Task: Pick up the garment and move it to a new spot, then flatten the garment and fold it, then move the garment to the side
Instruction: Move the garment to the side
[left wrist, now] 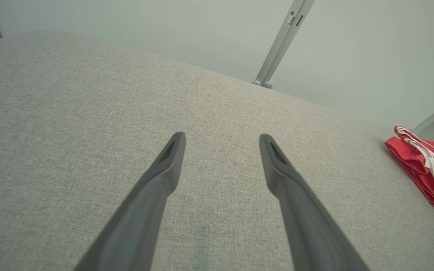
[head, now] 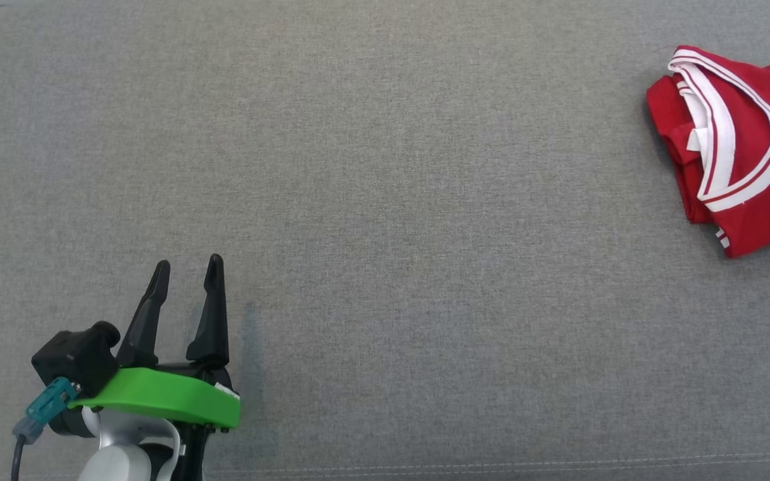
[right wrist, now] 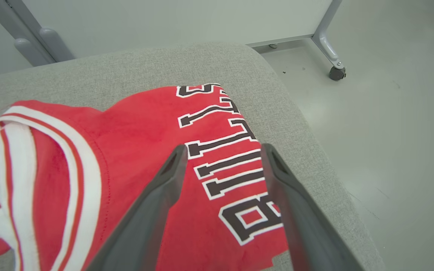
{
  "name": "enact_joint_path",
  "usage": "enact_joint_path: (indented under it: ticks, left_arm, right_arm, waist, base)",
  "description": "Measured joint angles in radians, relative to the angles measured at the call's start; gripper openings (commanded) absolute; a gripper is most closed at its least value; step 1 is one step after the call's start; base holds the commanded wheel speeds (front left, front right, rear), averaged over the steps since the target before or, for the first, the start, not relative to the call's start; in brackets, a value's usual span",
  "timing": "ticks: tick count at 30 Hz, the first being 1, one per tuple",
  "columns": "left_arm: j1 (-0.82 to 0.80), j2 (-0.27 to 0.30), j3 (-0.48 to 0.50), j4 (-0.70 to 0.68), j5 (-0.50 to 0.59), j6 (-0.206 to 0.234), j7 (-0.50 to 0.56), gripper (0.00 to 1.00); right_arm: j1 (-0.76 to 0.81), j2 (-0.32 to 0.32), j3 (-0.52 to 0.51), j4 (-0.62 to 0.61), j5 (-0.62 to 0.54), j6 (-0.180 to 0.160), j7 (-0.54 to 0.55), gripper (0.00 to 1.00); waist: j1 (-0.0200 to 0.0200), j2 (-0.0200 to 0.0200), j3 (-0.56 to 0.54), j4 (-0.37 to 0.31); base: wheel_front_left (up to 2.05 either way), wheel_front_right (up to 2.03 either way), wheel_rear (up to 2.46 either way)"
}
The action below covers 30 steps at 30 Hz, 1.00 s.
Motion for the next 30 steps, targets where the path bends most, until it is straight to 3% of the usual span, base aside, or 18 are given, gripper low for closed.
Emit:
enact_joint_path:
  ticks: [6,14,19,30]
  left_arm:
    - [-0.017,-0.004,-0.003,0.002,0.0,0.0,-0.002,1.0]
    - [-0.038,-0.019,-0.018,0.016,-0.018,-0.007,-0.026,1.0]
    - [-0.038,-0.036,-0.017,0.058,-0.027,-0.011,-0.04,1.0]
    - [-0.024,-0.042,-0.022,0.129,-0.023,-0.01,-0.051,1.0]
  right_arm:
    - [-0.012,0.019,0.004,-0.033,-0.022,0.0,-0.081,1.0]
    - [-0.049,0.104,0.033,-0.111,-0.075,0.022,-0.214,1.0]
    - [-0.046,0.186,0.0,-0.154,-0.041,0.044,-0.328,1.0]
    - [0.094,0.295,0.02,-0.235,-0.052,0.043,-0.347,1.0]
  waist:
    - [0.0,0.0,-0.021,-0.026]
    - [0.0,0.0,-0.072,-0.07]
    - [0.0,0.0,-0.129,-0.103]
    - [0.0,0.0,-0.245,-0.149]
  base:
    - [0.0,0.0,0.0]
    - [0.0,0.0,0.0]
    - [0.0,0.0,0.0]
    - [0.0,0.0,0.0]
